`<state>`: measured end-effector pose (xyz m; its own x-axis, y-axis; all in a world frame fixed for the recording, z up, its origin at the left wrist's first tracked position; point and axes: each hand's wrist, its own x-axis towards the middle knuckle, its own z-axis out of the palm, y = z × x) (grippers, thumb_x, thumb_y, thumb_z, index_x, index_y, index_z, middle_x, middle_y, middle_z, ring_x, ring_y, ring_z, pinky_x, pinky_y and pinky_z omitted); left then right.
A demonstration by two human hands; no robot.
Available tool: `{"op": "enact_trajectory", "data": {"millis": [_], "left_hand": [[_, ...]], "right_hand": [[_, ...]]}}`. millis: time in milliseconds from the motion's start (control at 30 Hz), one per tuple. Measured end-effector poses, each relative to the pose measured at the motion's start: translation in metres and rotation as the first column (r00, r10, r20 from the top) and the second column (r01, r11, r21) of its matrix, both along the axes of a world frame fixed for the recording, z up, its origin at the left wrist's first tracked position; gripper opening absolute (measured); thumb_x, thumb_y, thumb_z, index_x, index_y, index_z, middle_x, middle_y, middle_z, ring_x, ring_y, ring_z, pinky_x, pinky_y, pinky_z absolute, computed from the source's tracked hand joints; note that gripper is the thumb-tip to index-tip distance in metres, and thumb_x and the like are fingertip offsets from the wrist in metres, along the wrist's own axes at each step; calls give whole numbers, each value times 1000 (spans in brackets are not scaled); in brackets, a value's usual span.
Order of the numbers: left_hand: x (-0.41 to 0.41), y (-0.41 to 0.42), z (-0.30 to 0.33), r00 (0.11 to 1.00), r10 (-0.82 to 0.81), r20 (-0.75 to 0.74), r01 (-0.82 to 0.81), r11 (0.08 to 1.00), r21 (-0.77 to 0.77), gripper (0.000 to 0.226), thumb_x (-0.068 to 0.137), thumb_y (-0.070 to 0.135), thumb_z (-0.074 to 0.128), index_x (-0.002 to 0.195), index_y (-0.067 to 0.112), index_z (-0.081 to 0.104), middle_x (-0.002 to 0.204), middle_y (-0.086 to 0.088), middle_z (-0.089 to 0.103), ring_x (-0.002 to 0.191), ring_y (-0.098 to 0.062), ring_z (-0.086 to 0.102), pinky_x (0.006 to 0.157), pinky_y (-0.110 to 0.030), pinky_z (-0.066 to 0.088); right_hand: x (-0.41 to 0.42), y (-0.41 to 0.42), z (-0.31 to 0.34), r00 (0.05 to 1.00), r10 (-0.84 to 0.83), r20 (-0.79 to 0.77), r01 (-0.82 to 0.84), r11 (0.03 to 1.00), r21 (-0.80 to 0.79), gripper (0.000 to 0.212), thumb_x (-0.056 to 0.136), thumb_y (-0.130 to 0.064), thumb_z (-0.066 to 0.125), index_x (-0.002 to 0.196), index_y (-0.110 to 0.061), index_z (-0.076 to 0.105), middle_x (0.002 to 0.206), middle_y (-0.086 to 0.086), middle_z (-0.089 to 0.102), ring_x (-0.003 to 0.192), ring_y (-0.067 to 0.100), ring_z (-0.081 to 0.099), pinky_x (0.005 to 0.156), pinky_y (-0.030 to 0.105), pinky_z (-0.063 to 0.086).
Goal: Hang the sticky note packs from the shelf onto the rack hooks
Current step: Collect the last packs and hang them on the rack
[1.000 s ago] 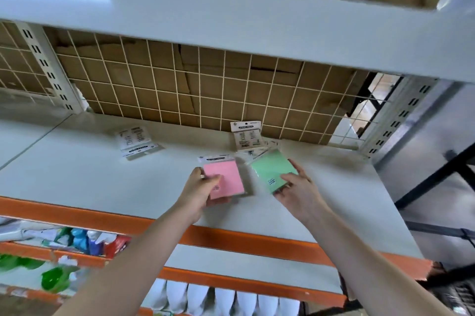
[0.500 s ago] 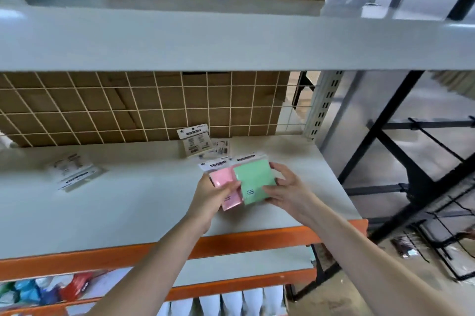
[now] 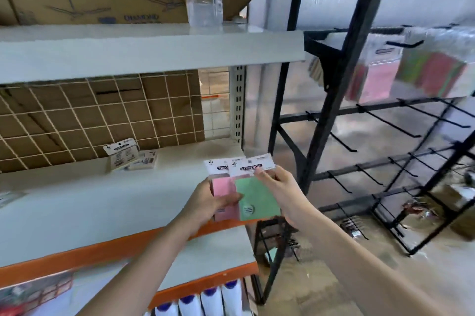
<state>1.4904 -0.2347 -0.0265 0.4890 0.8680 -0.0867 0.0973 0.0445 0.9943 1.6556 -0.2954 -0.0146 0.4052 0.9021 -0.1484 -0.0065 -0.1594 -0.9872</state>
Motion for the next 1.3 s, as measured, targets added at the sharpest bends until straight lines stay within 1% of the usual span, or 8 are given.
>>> {"op": "enact_trajectory", "data": {"millis": [200, 400, 633, 767, 867, 1000, 1167, 1300], "left_hand": [[63, -59, 16, 998, 48, 46, -51, 995, 81, 42, 66, 31, 76, 103, 21, 59, 99, -3, 70, 92, -19, 67, 81, -36, 55], [132, -114, 49, 995, -39, 91, 19, 977, 212, 28, 70, 41, 68, 93, 31, 56, 80, 21, 70, 75, 12, 62, 59, -7, 47], [212, -140, 76, 988, -134, 77, 106, 949, 297, 27, 80, 34, 71, 101, 34, 54, 100, 13, 65, 86, 6, 62, 68, -10, 48], [243, -145, 92, 956, -255, 144, 212, 942, 259, 42, 72, 32, 79, 104, 36, 52, 93, 20, 71, 84, 3, 66, 63, -13, 52], [259, -137, 98, 956, -264, 126, 213, 924, 317, 41, 74, 26, 80, 99, 36, 50, 83, 20, 69, 75, 8, 64, 56, -8, 47], [278, -122, 112, 944, -308, 114, 236, 878, 416, 41, 78, 19, 77, 101, 41, 52, 98, 15, 70, 92, -1, 65, 78, -19, 51], [290, -100, 134, 932, -294, 210, 177, 878, 445, 34, 90, 4, 58, 101, 36, 58, 93, 25, 69, 88, 5, 64, 73, -16, 49], [297, -84, 156, 929, -105, 354, -13, 948, 317, 29, 96, 22, 49, 89, 41, 69, 86, 9, 73, 86, -16, 67, 73, -33, 51]], "right_hand": [[60, -74, 19, 966, -86, -243, 104, 992, 66, 28, 88, -32, 65, 101, -6, 63, 90, 14, 68, 73, 29, 66, 63, 48, 57], [127, -137, 48, 916, -207, -343, 253, 963, 95, 12, 87, -25, 67, 83, -14, 66, 74, 7, 70, 61, 25, 66, 52, 35, 54], [199, -185, 77, 905, -392, -166, 408, 910, 72, 11, 85, -24, 66, 79, -15, 66, 67, 3, 62, 57, 22, 57, 57, 30, 48], [222, -194, 95, 925, -377, -57, 381, 912, 150, 20, 88, -33, 65, 85, -14, 73, 64, 2, 66, 51, 13, 56, 48, 21, 43], [237, -186, 111, 926, -363, 103, 331, 912, 241, 16, 90, -35, 63, 89, -21, 73, 74, -3, 72, 60, 10, 61, 59, 25, 48], [249, -159, 129, 920, -312, 237, 226, 917, 329, 19, 91, -31, 63, 87, -14, 71, 73, -3, 69, 62, 9, 58, 60, 24, 44], [264, -124, 145, 910, -285, 300, 134, 888, 439, 25, 93, -19, 61, 75, -2, 57, 62, -2, 56, 55, 8, 48, 51, 20, 34], [271, -93, 161, 919, -242, 310, 67, 873, 483, 21, 93, -19, 61, 74, -11, 58, 63, -6, 60, 54, 6, 52, 49, 15, 38]]}}
